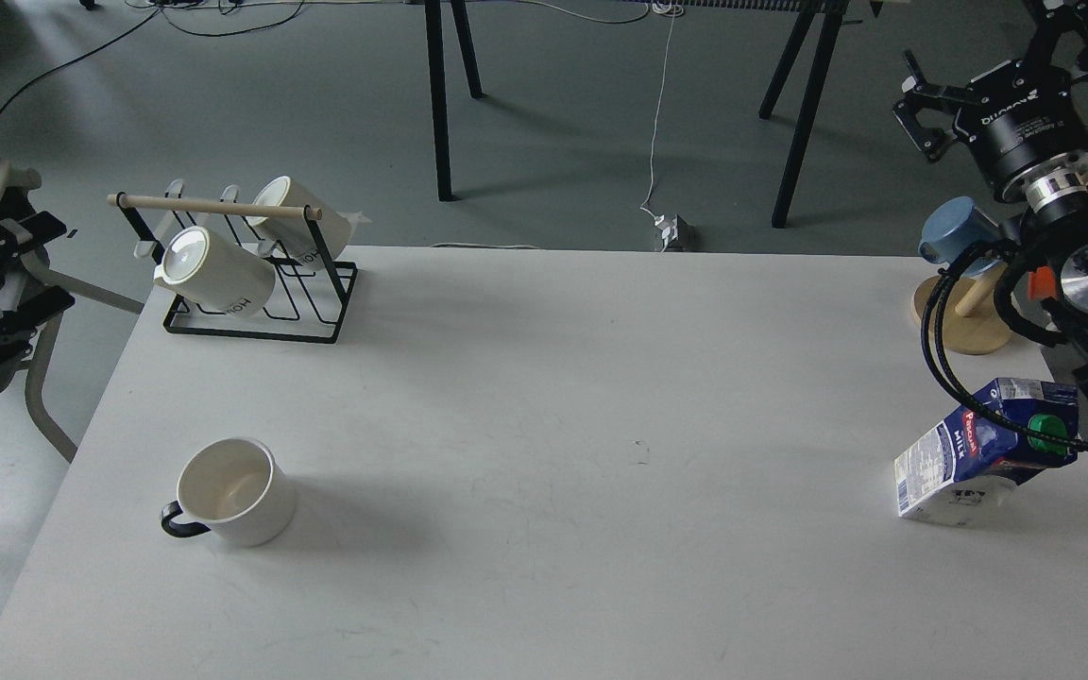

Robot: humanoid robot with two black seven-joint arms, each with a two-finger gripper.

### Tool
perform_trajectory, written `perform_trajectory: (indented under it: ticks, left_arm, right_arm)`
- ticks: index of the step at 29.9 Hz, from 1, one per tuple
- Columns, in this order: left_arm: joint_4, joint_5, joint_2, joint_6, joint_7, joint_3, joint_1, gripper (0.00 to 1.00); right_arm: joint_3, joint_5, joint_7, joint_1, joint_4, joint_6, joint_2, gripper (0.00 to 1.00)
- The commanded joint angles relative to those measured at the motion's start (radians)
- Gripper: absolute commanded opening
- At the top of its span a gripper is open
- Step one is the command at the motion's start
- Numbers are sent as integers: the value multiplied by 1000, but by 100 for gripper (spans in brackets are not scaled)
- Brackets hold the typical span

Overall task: Place cup and milk with both arms
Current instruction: 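Lower the left gripper from the cup rack toward the white mug, then grasp the white mug rim with the left gripper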

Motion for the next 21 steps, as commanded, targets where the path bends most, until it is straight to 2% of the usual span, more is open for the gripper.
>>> perform_trajectory:
  ticks: [1, 6, 12, 15, 18, 21]
  left_arm:
    - [-12, 193, 18, 45, 0, 17, 6, 99]
    - [-14, 506, -44, 309, 0, 53, 13, 98]
    - [-3, 858, -59, 525, 0, 180, 14, 93]
    - [0, 996, -85, 584, 0, 228, 10, 89]
    - [8, 1115, -133, 607, 0, 233, 8, 85]
    - [83, 1227, -195, 625, 0, 233, 6, 80]
  right_arm:
    - [-2, -1, 0, 1, 0, 0, -1, 99]
    - [-5, -1, 0, 3, 6, 0, -2, 99]
    - [-6, -1, -2, 1, 8, 0, -14, 99]
    - [-8, -1, -2, 1, 8, 0, -14, 99]
    - [-9, -1, -2, 4, 6, 0, -14, 99]
    - [-9, -1, 0, 6, 6, 0, -13, 99]
